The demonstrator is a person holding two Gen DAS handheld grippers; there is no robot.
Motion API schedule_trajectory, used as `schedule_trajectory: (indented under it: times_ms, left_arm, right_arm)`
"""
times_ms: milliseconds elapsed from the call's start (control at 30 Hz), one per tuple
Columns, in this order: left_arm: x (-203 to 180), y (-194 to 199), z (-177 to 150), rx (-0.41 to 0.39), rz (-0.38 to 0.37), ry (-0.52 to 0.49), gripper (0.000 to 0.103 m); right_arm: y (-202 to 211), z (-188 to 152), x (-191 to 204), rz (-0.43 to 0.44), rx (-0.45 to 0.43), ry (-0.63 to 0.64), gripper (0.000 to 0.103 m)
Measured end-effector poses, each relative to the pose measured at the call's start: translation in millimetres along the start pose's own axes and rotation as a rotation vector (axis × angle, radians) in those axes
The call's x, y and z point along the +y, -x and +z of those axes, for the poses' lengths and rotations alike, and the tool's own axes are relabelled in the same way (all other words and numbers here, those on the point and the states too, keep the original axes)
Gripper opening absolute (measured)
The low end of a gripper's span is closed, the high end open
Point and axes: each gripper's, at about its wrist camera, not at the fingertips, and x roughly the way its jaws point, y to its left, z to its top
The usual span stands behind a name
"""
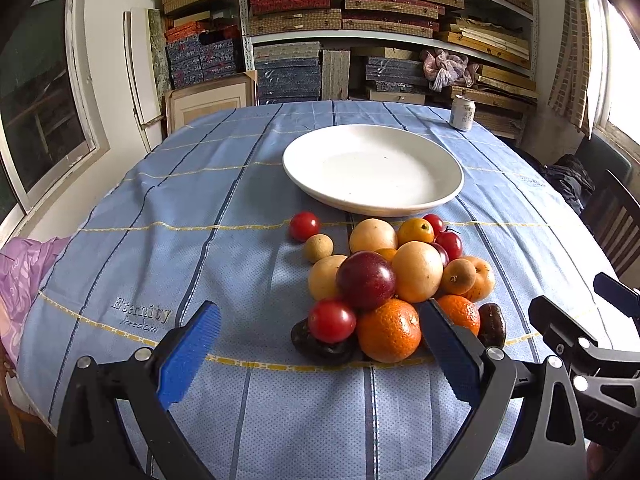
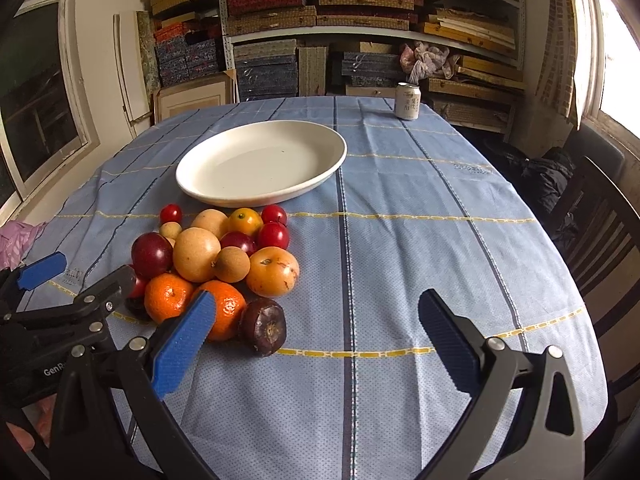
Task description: Organize fruits
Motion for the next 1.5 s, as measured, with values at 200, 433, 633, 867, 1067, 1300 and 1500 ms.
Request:
schedule_trajectory:
  times_ms: [200,433,633,867,1067,1300,1500]
  left_arm:
    - [3,-6,0,0.02,-0.002,0.009,0.1]
    - [1,-9,2,0.02,-0.009,-0.006,0.1]
    - [1,-17,3,0.04,-0.016,-0.012,0.1]
    - [1,-21,1,0.047,-0.01,-0.027,0.1]
    - [-1,-21,2,0.042,-0.011,-0.042,0.1]
    - [1,-20,0,0.051,0.005,-0.038,0.1]
    - [3,-16,0,0.042,0.008,-0.038,0.1]
  right_arm:
    - [-4,1,3,0.034,0.007,0.0,0.099]
    - [-5,2,3,0.034,0.008,0.004,0.099]
    - [-11,2,1,0.035,0.02,0.0,0.099]
    - [-17,3,0,0.039,0.044,0.001,0.099]
    - [-13,5,-2,0.027,0.025,0.001,0.099]
    - [-17,3,2,0.053,0.058,0.009,0.099]
    - [-13,3,7,0.058,0.051,0.027,0.099]
